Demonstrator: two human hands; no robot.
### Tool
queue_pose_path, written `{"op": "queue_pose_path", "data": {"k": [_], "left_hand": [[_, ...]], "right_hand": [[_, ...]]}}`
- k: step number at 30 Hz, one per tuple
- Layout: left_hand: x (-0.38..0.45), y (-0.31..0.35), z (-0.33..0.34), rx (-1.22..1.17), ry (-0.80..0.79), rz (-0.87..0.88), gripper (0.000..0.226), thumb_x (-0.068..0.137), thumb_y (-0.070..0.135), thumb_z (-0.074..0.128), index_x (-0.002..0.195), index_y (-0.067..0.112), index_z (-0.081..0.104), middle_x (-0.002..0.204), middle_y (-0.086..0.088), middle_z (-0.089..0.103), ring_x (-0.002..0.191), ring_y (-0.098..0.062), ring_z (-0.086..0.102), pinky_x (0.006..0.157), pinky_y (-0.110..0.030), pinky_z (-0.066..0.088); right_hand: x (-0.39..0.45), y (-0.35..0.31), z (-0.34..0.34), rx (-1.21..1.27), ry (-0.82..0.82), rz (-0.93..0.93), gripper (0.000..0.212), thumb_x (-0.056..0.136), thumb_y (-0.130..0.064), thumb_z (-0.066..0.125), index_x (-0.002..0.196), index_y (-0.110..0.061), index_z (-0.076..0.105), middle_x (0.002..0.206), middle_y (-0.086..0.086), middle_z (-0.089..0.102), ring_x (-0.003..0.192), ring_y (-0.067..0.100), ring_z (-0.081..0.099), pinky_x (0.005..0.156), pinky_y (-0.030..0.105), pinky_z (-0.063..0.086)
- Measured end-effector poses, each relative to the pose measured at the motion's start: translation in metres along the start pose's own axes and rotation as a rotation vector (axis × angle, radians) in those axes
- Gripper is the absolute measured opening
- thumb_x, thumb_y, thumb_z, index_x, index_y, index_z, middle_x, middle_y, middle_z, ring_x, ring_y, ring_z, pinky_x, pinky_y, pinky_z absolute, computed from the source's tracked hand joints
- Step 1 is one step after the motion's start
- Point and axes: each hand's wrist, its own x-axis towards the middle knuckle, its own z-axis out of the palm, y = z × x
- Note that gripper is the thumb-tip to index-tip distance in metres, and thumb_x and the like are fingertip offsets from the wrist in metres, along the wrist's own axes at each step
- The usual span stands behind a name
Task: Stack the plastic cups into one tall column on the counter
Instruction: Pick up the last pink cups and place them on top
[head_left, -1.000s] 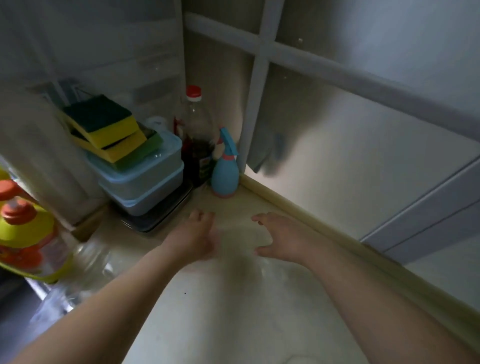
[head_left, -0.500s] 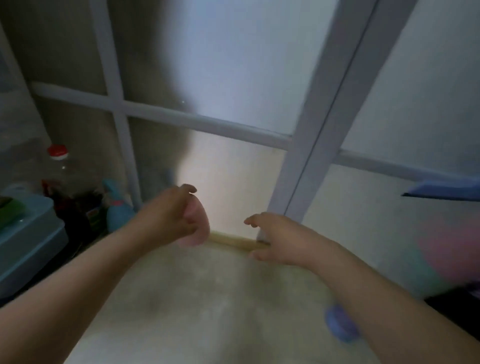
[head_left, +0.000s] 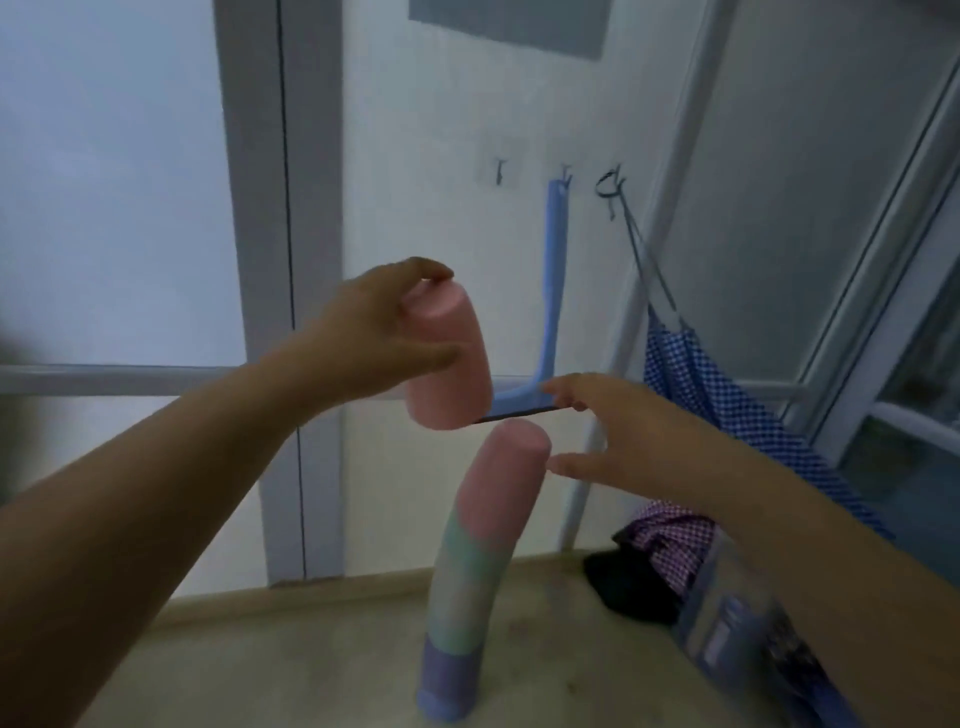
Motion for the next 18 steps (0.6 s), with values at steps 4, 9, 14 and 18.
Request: {"op": "queue_pose_path", "data": {"k": [4, 9, 14, 18], "left_hand": [[0.017, 0.027, 0.035, 0.01, -0.031, 0.023, 0.062, 0.072, 0.031, 0.072, 0.127, 0.03, 0.043, 0.125, -0.001, 0.053, 0.093, -0.016, 0.05, 0.076, -0.028, 0.042], [0.02, 0.033, 0.07, 0.033, -0.126, -0.012, 0.063, 0.074, 0.032, 0.071, 0.129, 0.029, 0.042, 0.124, -0.001, 0.053, 0.095, -0.016, 0.05, 0.077, -0.028, 0.044], [0.011, 0.022, 0.097, 0.168, -0.283, -0.069, 0.063, 0.076, 0.032, 0.066, 0.133, 0.025, 0.039, 0.125, -0.005, 0.052, 0.097, -0.014, 0.043, 0.084, -0.028, 0.037], [0.004, 0.016, 0.106, 0.124, -0.256, -0.098, 0.063, 0.075, 0.032, 0.065, 0.132, 0.029, 0.037, 0.124, -0.004, 0.05, 0.098, -0.015, 0.044, 0.082, -0.028, 0.039]], "right_hand": [[-0.013, 0.032, -0.007, -0.008, -0.005, 0.029, 0.075, 0.076, -0.048, 0.068, 0.139, -0.037, 0.027, 0.139, -0.013, 0.043, 0.123, 0.006, 0.042, 0.103, 0.027, 0.037], [-0.014, 0.054, 0.008, 0.026, -0.047, 0.045, 0.074, 0.075, -0.048, 0.068, 0.137, -0.037, 0.029, 0.138, -0.013, 0.044, 0.121, 0.008, 0.045, 0.1, 0.028, 0.042], [-0.009, 0.062, 0.016, 0.06, -0.062, 0.035, 0.074, 0.076, -0.046, 0.068, 0.138, -0.036, 0.03, 0.14, -0.011, 0.045, 0.123, 0.009, 0.045, 0.099, 0.03, 0.042], [-0.006, 0.065, 0.022, 0.081, -0.071, 0.026, 0.073, 0.076, -0.046, 0.068, 0.137, -0.037, 0.03, 0.14, -0.012, 0.044, 0.123, 0.008, 0.045, 0.096, 0.028, 0.041]]}}
